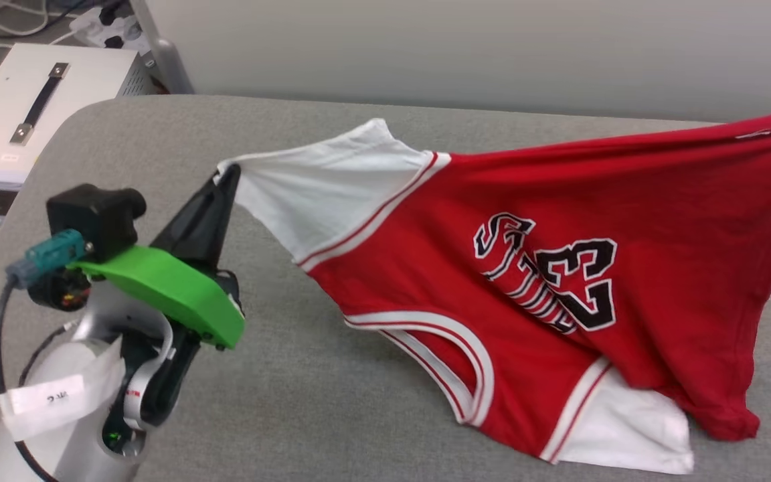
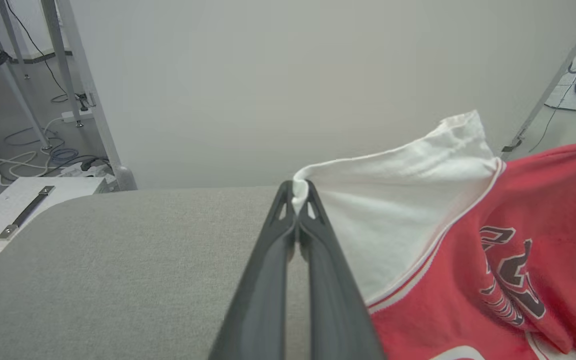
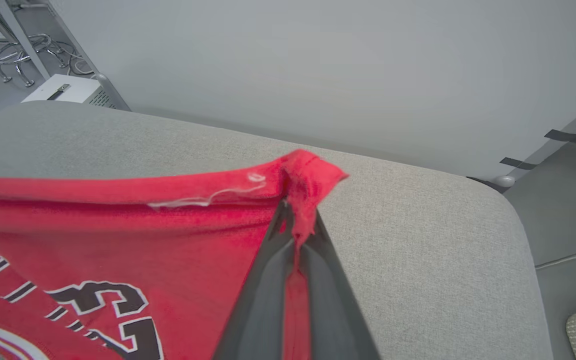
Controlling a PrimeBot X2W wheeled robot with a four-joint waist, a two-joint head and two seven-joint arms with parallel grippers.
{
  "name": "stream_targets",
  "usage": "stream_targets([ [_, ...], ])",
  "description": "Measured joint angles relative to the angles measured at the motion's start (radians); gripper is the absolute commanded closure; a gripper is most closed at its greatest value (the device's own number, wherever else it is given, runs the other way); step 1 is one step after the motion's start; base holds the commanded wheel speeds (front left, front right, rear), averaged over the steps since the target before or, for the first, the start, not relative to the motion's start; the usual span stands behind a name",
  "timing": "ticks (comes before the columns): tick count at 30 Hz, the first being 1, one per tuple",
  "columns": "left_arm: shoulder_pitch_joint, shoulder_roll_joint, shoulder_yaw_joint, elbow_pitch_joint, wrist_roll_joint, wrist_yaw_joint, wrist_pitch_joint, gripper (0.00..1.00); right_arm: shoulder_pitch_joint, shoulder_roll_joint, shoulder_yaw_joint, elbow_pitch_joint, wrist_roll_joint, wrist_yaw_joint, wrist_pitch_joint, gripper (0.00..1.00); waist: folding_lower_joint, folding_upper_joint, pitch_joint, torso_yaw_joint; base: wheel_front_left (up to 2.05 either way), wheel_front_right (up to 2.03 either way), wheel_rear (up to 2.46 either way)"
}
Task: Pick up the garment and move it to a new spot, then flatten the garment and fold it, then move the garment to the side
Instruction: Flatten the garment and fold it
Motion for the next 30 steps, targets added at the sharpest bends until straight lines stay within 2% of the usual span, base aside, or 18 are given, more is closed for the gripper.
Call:
stream_targets([
  [7,-0.108,0.001,0.064,-0.042,0.021,0.008,-0.077,1.0,0.016,0.017,-0.026,-0.078,0.001,0.0,-0.086,1.0,0.0,0.0,-0.053,-0.069,0.0,0.0,0.0],
  [16,-0.211,0.01,0.109,-0.119,0.076,0.009,-0.147,1.0,0.05,0.024,-0.085,-0.163,0.001,0.001,-0.146,1.0,0.0,0.0,-0.098,-0.113,0.0,0.0,0.0],
  [30,-0.266,0.068,0.12,-0.202,0.123,0.018,-0.112,1.0,0.048,0.018,-0.143,-0.221,0.01,0.001,-0.258,1.0,0.0,0.0,-0.08,-0.126,0.0,0.0,0.0],
])
